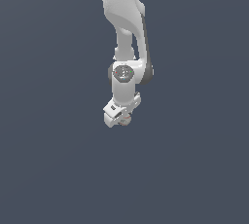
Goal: Pick up the object and move it to a goal position.
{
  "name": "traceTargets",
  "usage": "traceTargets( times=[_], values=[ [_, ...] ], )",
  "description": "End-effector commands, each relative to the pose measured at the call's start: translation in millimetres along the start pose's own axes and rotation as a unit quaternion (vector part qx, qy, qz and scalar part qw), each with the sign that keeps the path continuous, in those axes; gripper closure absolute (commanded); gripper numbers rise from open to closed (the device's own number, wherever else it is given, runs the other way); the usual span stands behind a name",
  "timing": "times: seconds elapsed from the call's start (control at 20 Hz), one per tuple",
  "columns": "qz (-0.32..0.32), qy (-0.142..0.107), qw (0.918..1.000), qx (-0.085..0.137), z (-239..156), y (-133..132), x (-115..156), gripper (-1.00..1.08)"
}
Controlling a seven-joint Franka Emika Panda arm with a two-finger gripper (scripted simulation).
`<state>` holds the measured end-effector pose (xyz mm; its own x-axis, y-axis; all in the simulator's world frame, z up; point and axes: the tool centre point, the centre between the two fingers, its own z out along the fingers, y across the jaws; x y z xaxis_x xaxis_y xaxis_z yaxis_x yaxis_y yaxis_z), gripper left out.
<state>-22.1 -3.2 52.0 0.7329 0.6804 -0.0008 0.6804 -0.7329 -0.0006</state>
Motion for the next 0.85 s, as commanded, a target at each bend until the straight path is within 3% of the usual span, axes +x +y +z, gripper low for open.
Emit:
traceTargets(
  times=[0.0, 0.4, 0.8],
  values=[
    [0.001, 0.001, 1.0000, -0.001, -3, 17, -12, 1.08],
    [0.000, 0.001, 1.0000, -0.001, -12, 74, -54, 1.08],
    [0.000, 0.001, 1.0000, 0.000, -15, 95, -68, 1.08]
  ],
)
